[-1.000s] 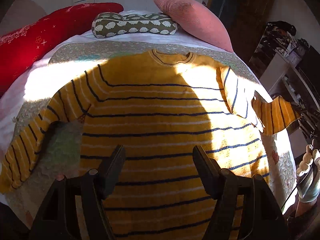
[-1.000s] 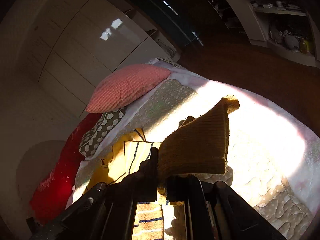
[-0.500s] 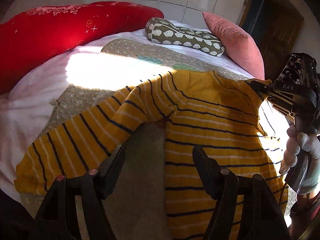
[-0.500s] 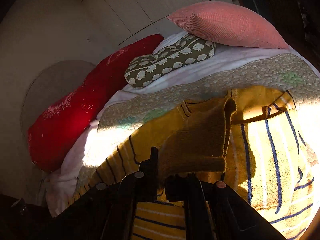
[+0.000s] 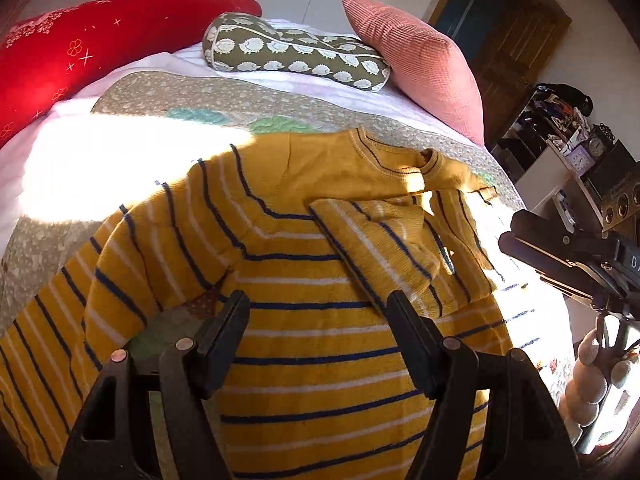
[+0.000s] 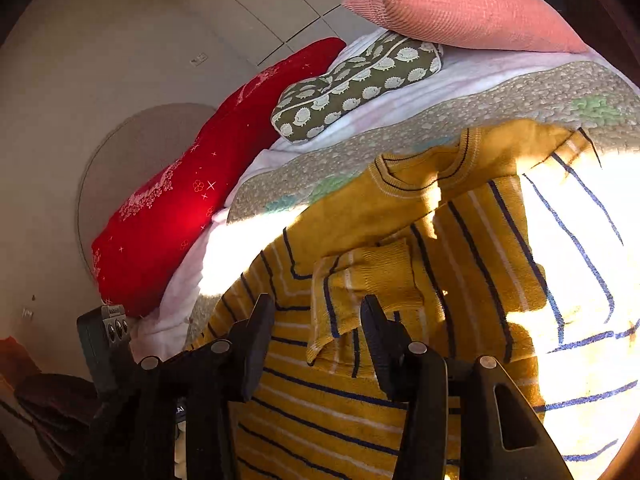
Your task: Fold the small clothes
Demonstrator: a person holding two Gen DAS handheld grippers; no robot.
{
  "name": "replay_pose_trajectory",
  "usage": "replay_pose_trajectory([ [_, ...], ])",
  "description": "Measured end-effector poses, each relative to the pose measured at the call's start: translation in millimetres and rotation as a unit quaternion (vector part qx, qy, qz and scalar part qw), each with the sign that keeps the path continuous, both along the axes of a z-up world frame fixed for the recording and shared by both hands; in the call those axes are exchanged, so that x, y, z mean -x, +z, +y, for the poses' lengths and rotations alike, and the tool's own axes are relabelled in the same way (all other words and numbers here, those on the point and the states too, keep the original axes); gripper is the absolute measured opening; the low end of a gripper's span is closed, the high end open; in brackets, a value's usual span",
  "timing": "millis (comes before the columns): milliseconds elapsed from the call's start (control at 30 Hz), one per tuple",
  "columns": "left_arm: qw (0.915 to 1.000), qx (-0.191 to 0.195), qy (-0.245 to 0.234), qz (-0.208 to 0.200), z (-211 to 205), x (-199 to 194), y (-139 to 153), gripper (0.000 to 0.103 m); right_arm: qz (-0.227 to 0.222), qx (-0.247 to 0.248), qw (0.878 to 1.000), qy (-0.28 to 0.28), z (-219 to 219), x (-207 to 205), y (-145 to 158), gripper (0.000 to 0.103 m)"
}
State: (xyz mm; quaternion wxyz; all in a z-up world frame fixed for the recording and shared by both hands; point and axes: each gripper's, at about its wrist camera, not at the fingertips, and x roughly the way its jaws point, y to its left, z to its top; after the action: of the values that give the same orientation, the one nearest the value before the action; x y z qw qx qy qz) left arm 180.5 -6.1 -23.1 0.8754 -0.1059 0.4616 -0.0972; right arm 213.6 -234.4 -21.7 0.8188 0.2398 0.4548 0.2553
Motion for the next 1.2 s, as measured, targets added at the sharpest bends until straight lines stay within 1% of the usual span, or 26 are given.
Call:
replay_pose_trajectory([
  [67, 0.9999, -0.004, -0.012, -0.009, -12.3, -1.2, -1.1, 0.073, 0.002, -0.001, 1.000, -0.023, -18.5, 6.6, -2.0, 0.049],
  [100, 0.9996, -0.017, -0.017, -0.013, -20.0, -2.5, -2.1, 0.078, 0.004, -0.001, 1.000, -0.029, -26.2, 9.6, -3.3, 0.049],
  [133, 0.9989, -0.037, -0.018, -0.020, -28.8, -4.2, -3.3, 0.078, 0.005, 0.006, 0.999, -0.039, -33.5, 12.3, -5.0, 0.049],
  [200, 0.9949, -0.091, -0.020, -0.038, -49.7, -10.0, -7.2, 0.081, 0.006, 0.026, 0.998, -0.057, -47.1, 18.2, -9.8, 0.049],
  [233, 0.9907, -0.127, -0.022, -0.045, -61.0, -16.2, -10.5, 0.081, 0.010, 0.026, 0.997, -0.065, -55.3, 21.0, -13.1, 0.049],
  [267, 0.9841, -0.170, -0.022, -0.047, -73.5, -23.6, -15.2, 0.081, 0.016, 0.021, 0.997, -0.073, -63.2, 23.4, -16.5, 0.049],
  [300, 0.9763, -0.209, -0.025, -0.051, -83.8, -31.9, -20.0, 0.077, 0.021, 0.011, 0.997, -0.079, -70.8, 26.0, -20.2, 0.049],
  [333, 0.9690, -0.238, -0.028, -0.058, -91.5, -38.5, -23.8, 0.067, 0.022, 0.003, 0.996, -0.083, -76.7, 28.9, -23.0, 0.049],
  [367, 0.9642, -0.258, -0.029, -0.054, -95.4, -45.6, -27.4, 0.034, 0.022, 0.001, 0.996, -0.088, -82.7, 33.1, -24.9, 0.049],
  [400, 0.9653, -0.258, -0.023, -0.036, -93.0, -53.5, -31.1, 0.005, 0.023, 0.003, 0.996, -0.091, -86.1, 36.3, -26.8, 0.049],
  [433, 0.9719, -0.235, -0.005, -0.015, -82.3, -60.6, -32.3, 0.002, 0.025, 0.007, 0.996, -0.089, -88.2, 38.7, -28.6, 0.049],
  [467, 0.9796, -0.199, 0.026, 0.000, -63.2, -64.8, -31.5, 0.002, 0.026, 0.009, 0.996, -0.089, -90.5, 40.2, -29.7, 0.049],
  [500, 0.9821, -0.176, 0.067, 0.012, -40.1, -66.3, -31.7, 0.002, 0.027, 0.009, 0.995, -0.092, -93.8, 41.7, -30.4, 0.049],
  [533, 0.9810, -0.160, 0.107, 0.023, -16.6, -67.1, -32.9, 0.002, 0.028, 0.006, 0.995, -0.097, -98.4, 42.9, -30.7, 0.049],
  [600, 0.9797, -0.117, 0.157, 0.042, 30.2, -61.3, -36.9, 0.002, 0.029, -0.009, 0.994, -0.106, -107.4, 44.8, -31.0, 0.049],
  [667, 0.9790, -0.060, 0.185, 0.060, 67.6, -48.1, -39.7, 0.002, 0.030, -0.021, 0.993, -0.111, -112.5, 46.0, -30.7, 0.049],
  [700, 0.9808, -0.033, 0.184, 0.055, 78.3, -40.6, -37.2, 0.002, 0.031, -0.033, 0.993, -0.109, -113.0, 46.2, -30.5, 0.049],
  [733, 0.9829, -0.028, 0.176, 0.044, 80.3, -33.7, -32.2, 0.003, 0.033, -0.049, 0.993, -0.104, -112.3, 45.9, -30.9, 0.049],
  [767, 0.9860, -0.037, 0.160, 0.032, 75.6, -29.2, -26.5, 0.008, 0.038, -0.064, 0.992, -0.099, -109.4, 44.9, -31.8, 0.049],
  [800, 0.9895, -0.048, 0.135, 0.020, 66.1, -26.2, -20.9, 0.023, 0.040, -0.071, 0.992, -0.098, -104.9, 44.1, -31.3, 0.049],
  [833, 0.9924, -0.056, 0.109, 0.009, 53.7, -24.6, -16.1, 0.035, 0.038, -0.070, 0.992, -0.097, -101.1, 43.9, -30.0, 0.049],
  [867, 0.9942, -0.066, 0.085, -0.001, 38.8, -23.0, -11.9, 0.059, 0.036, -0.066, 0.993, -0.095, -96.7, 44.2, -29.0, 0.049],
  [900, 0.9948, -0.081, 0.060, -0.014, 21.3, -21.0, -7.3, 0.065, 0.033, -0.060, 0.993, -0.092, -92.4, 45.2, -28.0, 0.049],
  [1000, 0.9913, -0.123, -0.019, -0.041, -30.4, -19.3, -2.2, 0.065, 0.033, -0.056, 0.994, -0.086, -86.9, 52.3, -28.9, 0.049],
  [1100, 0.9809, -0.169, -0.081, -0.053, -75.2, -20.6, -9.5, 0.065, 0.039, -0.052, 0.994, -0.087, -92.0, 60.4, -33.9, 0.049],
  [1200, 0.9699, -0.212, -0.106, -0.055, -103.8, -29.2, -22.5, 0.065, 0.036, -0.040, 0.995, -0.089, -99.8, 65.7, -37.4, 0.049],
])
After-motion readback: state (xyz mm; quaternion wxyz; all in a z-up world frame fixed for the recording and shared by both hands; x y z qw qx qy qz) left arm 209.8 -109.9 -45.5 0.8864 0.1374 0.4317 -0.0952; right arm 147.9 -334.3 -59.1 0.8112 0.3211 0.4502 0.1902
